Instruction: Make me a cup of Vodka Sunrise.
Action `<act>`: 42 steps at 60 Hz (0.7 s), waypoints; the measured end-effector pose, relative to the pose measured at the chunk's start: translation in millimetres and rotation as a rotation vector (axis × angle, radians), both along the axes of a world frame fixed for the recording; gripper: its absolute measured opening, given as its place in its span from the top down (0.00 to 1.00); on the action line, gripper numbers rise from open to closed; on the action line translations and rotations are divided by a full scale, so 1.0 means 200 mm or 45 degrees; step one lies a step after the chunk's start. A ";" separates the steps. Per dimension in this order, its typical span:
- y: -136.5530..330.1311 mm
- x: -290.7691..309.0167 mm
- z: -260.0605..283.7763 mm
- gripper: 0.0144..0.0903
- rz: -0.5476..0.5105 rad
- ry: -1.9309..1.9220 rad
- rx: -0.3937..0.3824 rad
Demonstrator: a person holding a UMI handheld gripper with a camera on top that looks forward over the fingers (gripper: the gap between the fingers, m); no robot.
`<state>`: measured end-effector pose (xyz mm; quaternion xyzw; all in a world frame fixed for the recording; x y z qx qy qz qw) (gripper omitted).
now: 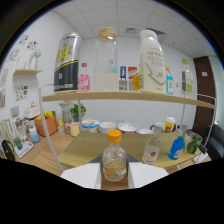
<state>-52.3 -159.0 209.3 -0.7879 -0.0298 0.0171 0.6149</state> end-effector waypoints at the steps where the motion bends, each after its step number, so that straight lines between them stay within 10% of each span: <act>1: -0.02 0.00 -0.01 0.72 0.003 0.006 -0.006; 42: -0.27 0.11 -0.23 0.72 -0.157 1.529 -0.207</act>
